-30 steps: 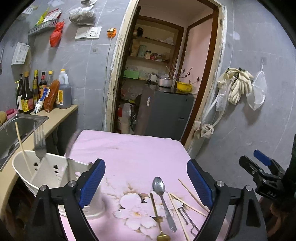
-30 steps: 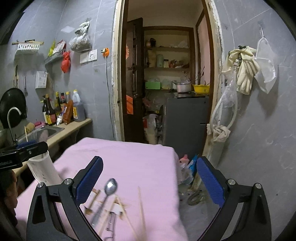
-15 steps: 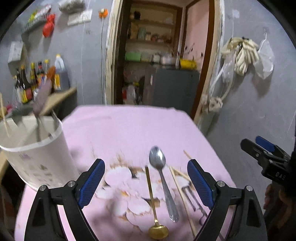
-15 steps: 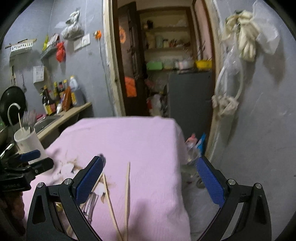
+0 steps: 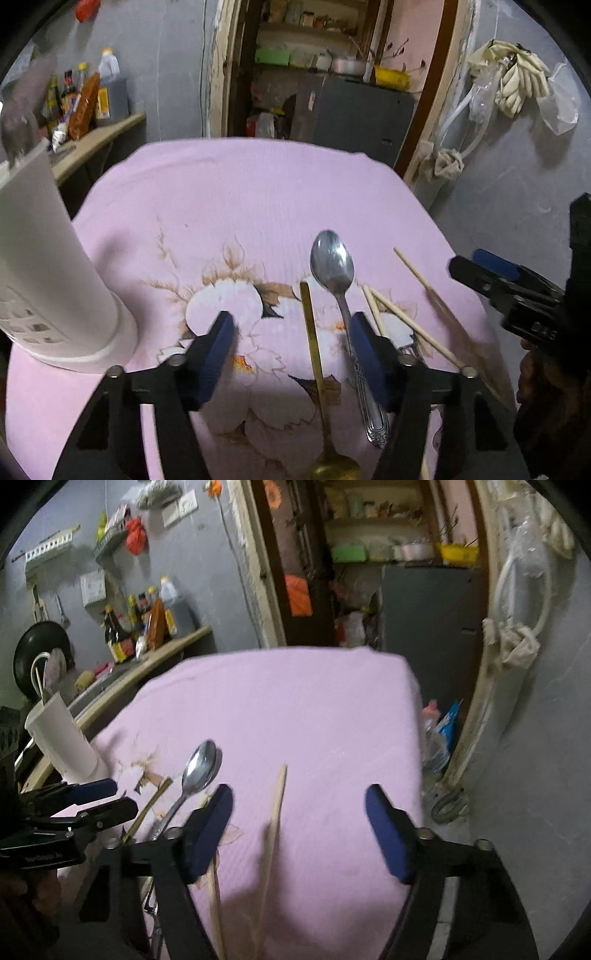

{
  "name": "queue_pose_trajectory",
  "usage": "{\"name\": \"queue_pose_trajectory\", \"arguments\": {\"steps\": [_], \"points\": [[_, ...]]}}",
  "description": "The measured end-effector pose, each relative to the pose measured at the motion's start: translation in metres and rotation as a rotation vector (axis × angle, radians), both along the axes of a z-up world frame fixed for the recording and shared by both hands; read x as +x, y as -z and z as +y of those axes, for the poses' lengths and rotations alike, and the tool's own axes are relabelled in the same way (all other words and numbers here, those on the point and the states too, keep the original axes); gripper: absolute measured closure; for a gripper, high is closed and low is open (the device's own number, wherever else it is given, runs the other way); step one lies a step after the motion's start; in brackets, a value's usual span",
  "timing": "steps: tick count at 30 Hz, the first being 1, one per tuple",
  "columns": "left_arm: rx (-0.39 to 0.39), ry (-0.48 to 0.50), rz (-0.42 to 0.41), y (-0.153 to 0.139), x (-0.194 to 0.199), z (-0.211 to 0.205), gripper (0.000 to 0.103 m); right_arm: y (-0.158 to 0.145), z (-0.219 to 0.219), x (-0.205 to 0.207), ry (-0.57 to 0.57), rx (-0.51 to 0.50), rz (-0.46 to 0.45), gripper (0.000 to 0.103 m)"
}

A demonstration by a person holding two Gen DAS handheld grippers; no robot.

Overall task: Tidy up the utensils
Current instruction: 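Move both grippers back down to the remaining utensils, then grasp the gold-handled spoon with the left gripper while the right gripper grasps a chopstick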

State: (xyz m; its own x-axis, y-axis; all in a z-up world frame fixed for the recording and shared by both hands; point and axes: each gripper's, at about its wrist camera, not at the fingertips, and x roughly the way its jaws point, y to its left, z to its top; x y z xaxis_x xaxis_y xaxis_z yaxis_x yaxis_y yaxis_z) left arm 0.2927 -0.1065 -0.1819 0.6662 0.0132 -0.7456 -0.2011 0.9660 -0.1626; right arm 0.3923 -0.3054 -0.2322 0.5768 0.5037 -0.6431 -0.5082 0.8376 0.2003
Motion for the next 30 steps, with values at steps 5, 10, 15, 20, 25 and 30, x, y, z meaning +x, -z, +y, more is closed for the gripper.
{"name": "queue_pose_trajectory", "arguments": {"steps": [5,10,15,20,25,30], "points": [[-0.029,0.025,0.057,0.012,0.009,0.001,0.067,0.015,0.013,0.006,-0.059,-0.021,0.075,0.063],[-0.018,0.056,0.076,0.010,0.014,0.000,0.077,0.026,0.019,0.010,-0.073,-0.036,0.116,0.069],[0.014,0.126,0.147,0.009,0.023,-0.012,0.088,0.028,0.032,0.013,-0.089,-0.091,0.128,0.070],[-0.002,0.145,0.183,0.009,0.029,-0.011,0.089,0.025,0.040,0.018,-0.096,-0.153,0.135,0.071],[0.015,0.173,0.198,0.010,0.031,-0.010,0.094,0.021,0.052,0.018,-0.077,-0.258,0.142,0.076],[-0.033,0.166,0.219,0.008,0.034,0.000,0.098,0.014,0.052,0.029,-0.031,-0.253,0.239,0.097]]}}
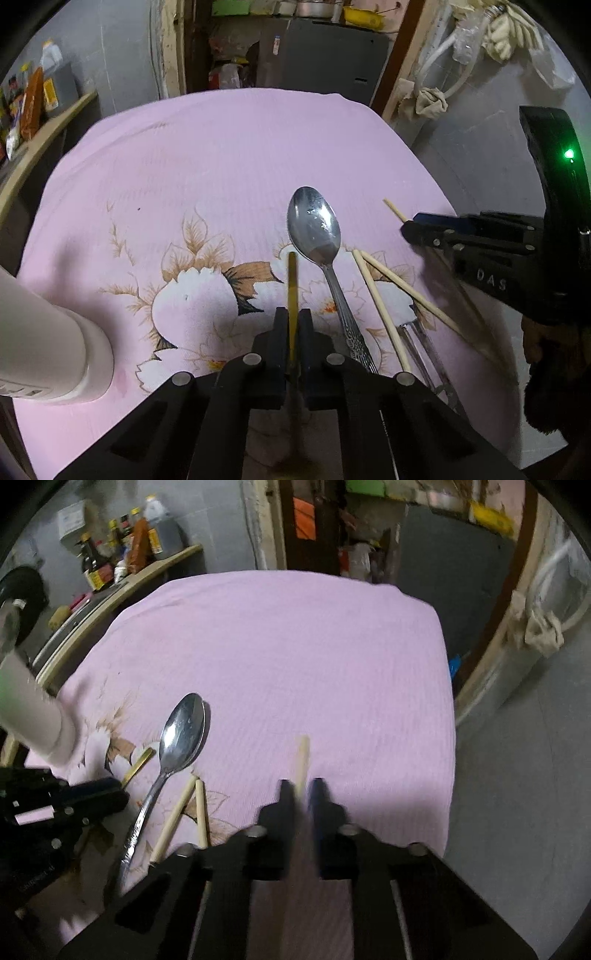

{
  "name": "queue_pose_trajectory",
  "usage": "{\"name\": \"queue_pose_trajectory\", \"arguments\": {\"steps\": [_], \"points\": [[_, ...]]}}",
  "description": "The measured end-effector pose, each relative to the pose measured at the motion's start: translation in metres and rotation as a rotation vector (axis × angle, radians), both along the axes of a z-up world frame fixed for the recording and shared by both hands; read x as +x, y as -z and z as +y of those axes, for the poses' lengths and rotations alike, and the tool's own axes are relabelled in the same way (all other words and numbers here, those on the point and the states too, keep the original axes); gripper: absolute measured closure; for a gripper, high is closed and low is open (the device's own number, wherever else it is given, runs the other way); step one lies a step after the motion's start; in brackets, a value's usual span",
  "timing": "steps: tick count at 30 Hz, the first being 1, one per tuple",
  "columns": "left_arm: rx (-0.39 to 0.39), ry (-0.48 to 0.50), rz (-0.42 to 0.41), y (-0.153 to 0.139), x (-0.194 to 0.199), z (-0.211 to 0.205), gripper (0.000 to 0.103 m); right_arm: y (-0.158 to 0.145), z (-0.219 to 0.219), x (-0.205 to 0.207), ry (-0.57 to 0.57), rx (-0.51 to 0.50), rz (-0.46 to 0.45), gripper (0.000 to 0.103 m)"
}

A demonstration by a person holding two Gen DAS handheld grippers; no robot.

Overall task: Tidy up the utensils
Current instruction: 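Grasp the gold-handled spoon with the left gripper while the right gripper grasps a chopstick, then lift the gold spoon and chopstick and carry both over the white caddy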

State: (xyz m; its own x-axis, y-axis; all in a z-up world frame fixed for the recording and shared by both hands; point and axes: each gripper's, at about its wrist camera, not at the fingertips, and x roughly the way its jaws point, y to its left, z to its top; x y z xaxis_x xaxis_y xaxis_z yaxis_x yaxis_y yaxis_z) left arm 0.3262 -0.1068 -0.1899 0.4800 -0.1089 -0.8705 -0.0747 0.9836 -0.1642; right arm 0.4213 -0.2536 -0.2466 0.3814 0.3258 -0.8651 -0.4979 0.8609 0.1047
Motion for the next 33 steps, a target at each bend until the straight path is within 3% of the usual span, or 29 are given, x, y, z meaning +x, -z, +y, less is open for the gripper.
{"name": "queue_pose_trajectory", "arguments": {"steps": [2,6,7,14,20,24,33], "points": [[-0.022,-0.015,0.004,-0.002,0.000,0.004,0.098,0.001,-0.006,0.004,0.019,0.027,0.034,0.098],[-0.071,-0.047,-0.060,-0.019,-0.011,0.011,0.098,-0.015,-0.037,-0.003,0.106,0.259,0.084,0.099],[-0.084,-0.054,-0.092,-0.027,-0.016,0.013,0.098,-0.023,-0.046,-0.009,0.126,0.329,0.078,0.099],[-0.116,-0.071,-0.290,-0.074,-0.051,0.024,0.098,-0.070,-0.061,-0.065,0.156,0.539,-0.067,0.099],[-0.138,-0.091,-0.382,-0.105,-0.071,0.045,0.098,-0.098,-0.048,-0.106,0.145,0.628,-0.147,0.099],[-0.153,-0.106,-0.432,-0.127,-0.080,0.063,0.098,-0.118,-0.035,-0.111,0.128,0.712,-0.212,0.099],[-0.134,-0.145,-0.571,-0.181,-0.107,0.124,0.097,-0.175,0.040,-0.124,0.080,0.833,-0.396,0.099]]}}
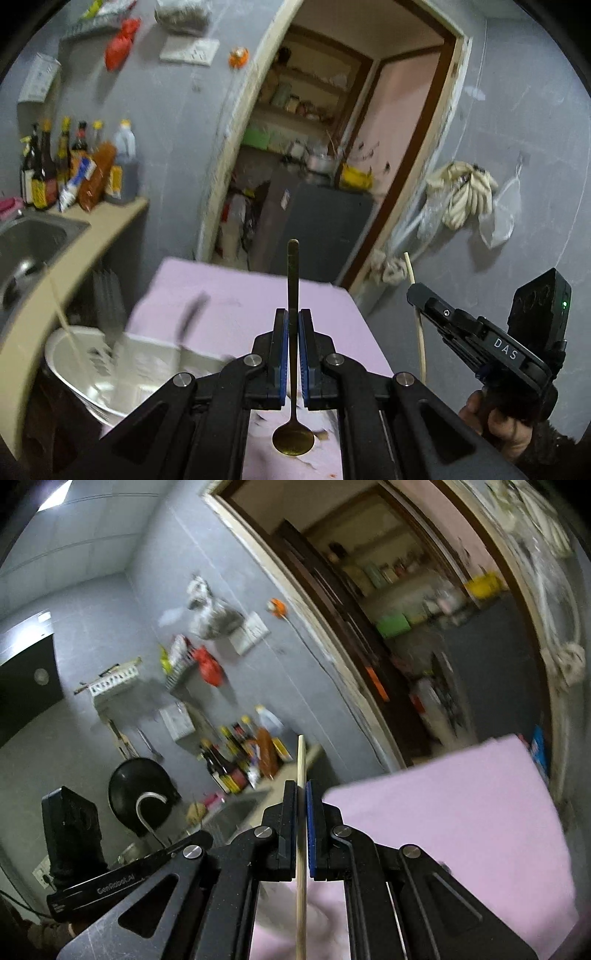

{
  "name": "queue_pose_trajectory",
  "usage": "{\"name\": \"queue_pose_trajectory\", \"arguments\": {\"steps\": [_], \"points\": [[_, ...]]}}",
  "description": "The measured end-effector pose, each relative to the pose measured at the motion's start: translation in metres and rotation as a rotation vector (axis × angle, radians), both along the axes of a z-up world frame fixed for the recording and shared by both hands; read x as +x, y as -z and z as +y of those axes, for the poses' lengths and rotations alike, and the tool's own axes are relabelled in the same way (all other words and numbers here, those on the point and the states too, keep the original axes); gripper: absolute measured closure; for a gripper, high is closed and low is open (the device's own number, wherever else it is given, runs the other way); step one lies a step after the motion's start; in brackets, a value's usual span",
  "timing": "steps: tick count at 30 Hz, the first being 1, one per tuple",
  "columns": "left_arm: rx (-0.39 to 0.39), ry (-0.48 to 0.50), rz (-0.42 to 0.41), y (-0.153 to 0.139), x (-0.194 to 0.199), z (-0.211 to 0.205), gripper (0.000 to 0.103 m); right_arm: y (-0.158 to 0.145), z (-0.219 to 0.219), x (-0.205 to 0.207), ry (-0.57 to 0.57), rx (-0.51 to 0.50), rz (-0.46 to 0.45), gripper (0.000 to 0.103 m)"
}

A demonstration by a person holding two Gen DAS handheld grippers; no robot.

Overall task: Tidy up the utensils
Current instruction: 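Lift the gold spoon and chopstick and carry both over the white caddy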

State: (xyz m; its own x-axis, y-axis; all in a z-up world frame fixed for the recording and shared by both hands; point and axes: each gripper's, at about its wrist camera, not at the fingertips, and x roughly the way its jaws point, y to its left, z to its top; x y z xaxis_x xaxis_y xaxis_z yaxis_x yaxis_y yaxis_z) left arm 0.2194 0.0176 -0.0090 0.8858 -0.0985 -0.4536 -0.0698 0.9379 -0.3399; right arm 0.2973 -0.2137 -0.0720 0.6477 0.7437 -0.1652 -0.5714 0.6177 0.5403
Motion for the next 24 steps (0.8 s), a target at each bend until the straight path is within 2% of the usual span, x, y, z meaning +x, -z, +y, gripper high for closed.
{"name": "queue_pose_trajectory", "arguments": {"steps": [6,12,16,24], "points": [[0.012,-0.078,-0.074,-0.018,-0.013,0.051,0.097,-0.026,0.058,-0.005,0.019,0.063,-0.112,0.099],[0.031,-0.163,-0.118,-0.020,-0.017,0.098,0.097,-0.031,0.104,-0.008,0.099,0.105,-0.162,0.099],[0.055,-0.195,-0.118,-0.011,-0.015,0.115,0.097,-0.026,0.128,-0.010,0.179,0.072,-0.182,0.099],[0.024,-0.240,-0.109,0.019,-0.017,0.138,0.097,-0.013,0.153,-0.022,0.306,0.027,-0.224,0.099]]}}
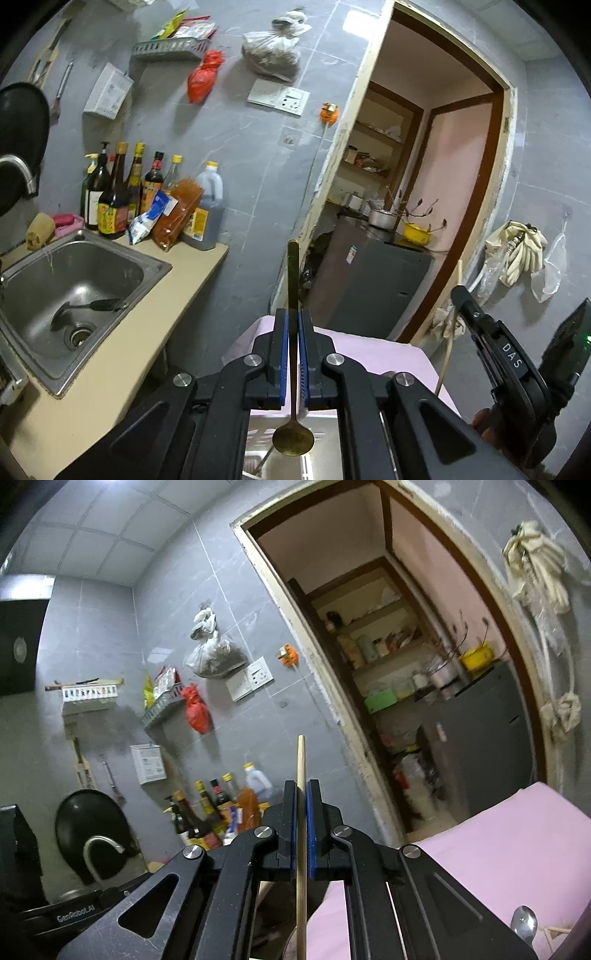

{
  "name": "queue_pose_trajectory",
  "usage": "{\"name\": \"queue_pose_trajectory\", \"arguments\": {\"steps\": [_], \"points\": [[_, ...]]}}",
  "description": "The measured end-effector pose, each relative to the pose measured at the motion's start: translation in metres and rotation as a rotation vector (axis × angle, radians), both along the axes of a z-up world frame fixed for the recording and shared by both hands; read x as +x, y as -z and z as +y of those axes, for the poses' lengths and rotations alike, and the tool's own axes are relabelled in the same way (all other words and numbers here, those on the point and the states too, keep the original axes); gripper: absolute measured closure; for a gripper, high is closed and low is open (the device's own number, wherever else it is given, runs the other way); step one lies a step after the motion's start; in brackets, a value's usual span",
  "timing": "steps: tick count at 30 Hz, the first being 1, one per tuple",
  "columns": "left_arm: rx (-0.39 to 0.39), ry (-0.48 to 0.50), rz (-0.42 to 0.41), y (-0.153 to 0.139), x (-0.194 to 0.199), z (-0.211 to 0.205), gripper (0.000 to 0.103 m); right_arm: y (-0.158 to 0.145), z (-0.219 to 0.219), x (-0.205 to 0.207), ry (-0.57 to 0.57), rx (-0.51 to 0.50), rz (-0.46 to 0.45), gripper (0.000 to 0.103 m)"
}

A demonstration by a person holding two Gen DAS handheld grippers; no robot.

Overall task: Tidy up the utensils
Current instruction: 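Lift the gold spoon and chopstick and carry both over the white caddy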

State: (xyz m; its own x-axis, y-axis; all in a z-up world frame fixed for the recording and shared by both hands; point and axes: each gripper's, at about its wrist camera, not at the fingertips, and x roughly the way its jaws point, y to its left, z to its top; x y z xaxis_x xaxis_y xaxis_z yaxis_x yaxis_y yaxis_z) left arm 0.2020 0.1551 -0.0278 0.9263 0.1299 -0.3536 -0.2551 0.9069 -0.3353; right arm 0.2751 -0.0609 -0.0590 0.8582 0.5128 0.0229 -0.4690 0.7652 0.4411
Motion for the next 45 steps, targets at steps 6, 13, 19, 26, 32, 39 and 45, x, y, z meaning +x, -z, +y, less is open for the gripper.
{"name": "queue_pose_trajectory", "arguments": {"steps": [6,13,19,26,32,39,45], "points": [[-0.011,-0.025,-0.008,0.017,-0.003,0.001,0.097,0.013,0.006,-0.013,0.093,-0.008,-0.024,0.099],[0.029,-0.045,-0.010,0.029,-0.004,-0.009,0.097,0.029,0.007,-0.017,0.127,0.008,-0.012,0.099],[0.028,-0.025,0.011,0.038,-0.002,-0.013,0.097,0.037,0.005,-0.018,0.136,0.040,-0.019,0.099],[0.037,-0.007,0.025,0.040,-0.002,-0.015,0.097,0.044,0.007,-0.019,0.143,0.044,-0.042,0.098],[0.040,0.005,0.041,0.042,-0.004,-0.015,0.097,0.050,0.010,-0.021,0.124,0.035,-0.039,0.098],[0.016,0.006,0.058,0.047,-0.008,-0.014,0.097,0.060,0.007,-0.021,0.106,0.022,-0.003,0.098],[0.007,0.017,0.069,0.048,-0.009,-0.014,0.096,0.064,0.002,-0.022,0.084,0.004,0.036,0.096]]}}
